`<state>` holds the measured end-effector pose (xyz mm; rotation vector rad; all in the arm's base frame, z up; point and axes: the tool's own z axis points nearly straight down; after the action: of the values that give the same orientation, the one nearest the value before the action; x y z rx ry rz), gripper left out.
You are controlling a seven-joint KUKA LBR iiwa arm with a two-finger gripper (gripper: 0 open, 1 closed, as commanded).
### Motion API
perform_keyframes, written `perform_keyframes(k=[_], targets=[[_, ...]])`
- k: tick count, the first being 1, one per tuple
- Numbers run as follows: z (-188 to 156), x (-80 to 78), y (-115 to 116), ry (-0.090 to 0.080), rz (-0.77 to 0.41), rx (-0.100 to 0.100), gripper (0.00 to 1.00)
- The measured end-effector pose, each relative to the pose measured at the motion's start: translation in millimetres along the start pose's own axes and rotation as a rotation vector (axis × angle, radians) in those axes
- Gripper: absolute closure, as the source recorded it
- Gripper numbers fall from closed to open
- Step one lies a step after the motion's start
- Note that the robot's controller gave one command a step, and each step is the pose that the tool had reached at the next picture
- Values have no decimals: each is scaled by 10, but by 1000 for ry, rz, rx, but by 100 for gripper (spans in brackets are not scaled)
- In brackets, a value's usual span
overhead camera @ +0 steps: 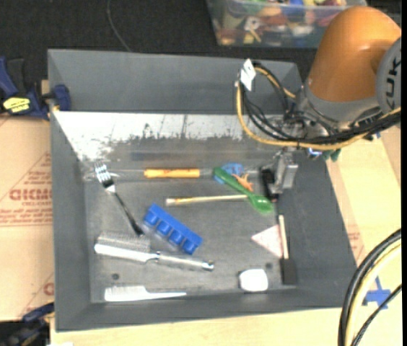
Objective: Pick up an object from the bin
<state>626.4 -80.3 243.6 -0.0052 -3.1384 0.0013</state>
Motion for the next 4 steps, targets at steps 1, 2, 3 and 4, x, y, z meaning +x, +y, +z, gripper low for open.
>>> perform_keyframes(k=[1,2,3,4], targets=[[-47,-15,-2,-8,-2,2,0],[1538,-278,-84,-15,-160,6,0],[769,-298,-96,-33,-134,6,0],[1435,-283,847,-14,-154,2,0]])
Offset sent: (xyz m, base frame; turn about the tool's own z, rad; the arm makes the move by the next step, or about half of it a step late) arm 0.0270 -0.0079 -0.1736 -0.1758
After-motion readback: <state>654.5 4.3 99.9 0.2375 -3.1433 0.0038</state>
